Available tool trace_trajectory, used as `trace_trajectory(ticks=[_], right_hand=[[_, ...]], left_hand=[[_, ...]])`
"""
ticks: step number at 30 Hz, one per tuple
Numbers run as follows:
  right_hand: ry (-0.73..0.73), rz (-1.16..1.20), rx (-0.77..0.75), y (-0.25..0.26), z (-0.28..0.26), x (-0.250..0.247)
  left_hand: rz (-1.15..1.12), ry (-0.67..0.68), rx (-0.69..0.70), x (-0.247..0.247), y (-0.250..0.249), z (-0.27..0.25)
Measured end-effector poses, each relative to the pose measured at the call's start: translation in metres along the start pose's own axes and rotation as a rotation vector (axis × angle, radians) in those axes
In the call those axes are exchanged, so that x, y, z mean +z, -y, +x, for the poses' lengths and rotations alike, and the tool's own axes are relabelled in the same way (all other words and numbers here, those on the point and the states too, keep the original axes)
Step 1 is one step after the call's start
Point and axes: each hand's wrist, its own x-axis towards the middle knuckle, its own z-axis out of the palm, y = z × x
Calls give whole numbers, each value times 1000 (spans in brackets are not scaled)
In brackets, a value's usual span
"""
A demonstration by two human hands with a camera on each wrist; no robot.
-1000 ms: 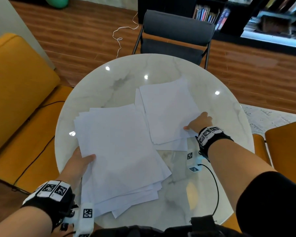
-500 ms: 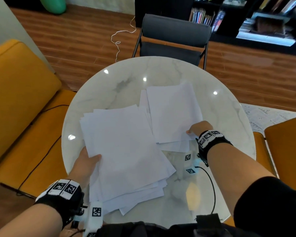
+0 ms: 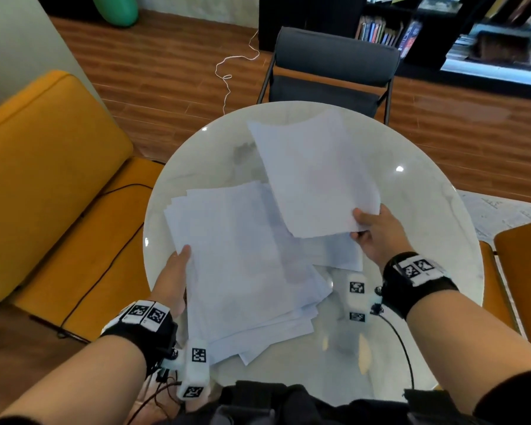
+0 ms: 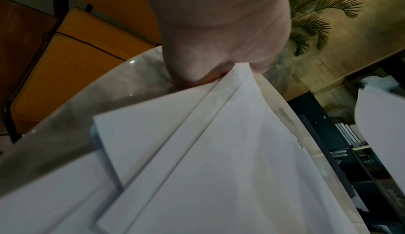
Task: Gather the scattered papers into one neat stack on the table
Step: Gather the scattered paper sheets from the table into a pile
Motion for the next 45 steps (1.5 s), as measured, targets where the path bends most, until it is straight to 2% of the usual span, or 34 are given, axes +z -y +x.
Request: trace_trajectory(ticks=[3, 7, 8, 11, 13, 16, 18, 20, 26, 28, 31, 33, 35, 40, 45], right_hand=[[122, -49, 70, -34, -20, 24], [168, -186, 139, -80, -55, 42], [164, -246, 148, -86, -61, 44], [153, -519, 146, -90, -69, 45], [67, -761, 24, -84, -64, 37], [-206, -983, -122, -70, -37, 14], [-377, -1109, -18, -62, -17, -1], [-445, -1160, 136, -56, -6, -7], [-425, -1409, 191, -65, 6, 19], [-411, -1386, 214, -66, 8, 30], [-383, -1217, 279, -64, 17, 33], [-347, -1212, 255, -61, 18, 29], [-295, -1140, 153, -59, 18, 24], [-239, -672, -143, -30, 1, 32], [-79, -510, -327, 7, -26, 72]], left_hand=[[-81, 78, -90, -3, -2, -1], [-70, 66, -130, -7, 0, 5], [-45, 51, -108, -6, 0, 6], [109, 22, 109, 0, 2, 0], [148, 3, 160, 2, 5, 1], [162, -1, 175, 1, 7, 7], [187, -9, 180, 0, 8, 10], [195, -6, 189, 0, 10, 14], [210, 2, 183, -3, 18, 26], [216, 0, 185, -3, 18, 26], [235, 2, 204, -3, 19, 27], [237, 1, 210, -3, 19, 26], [233, -5, 211, -2, 19, 24], [201, 2, 212, -1, 15, 16], [179, -3, 207, 2, 13, 12]])
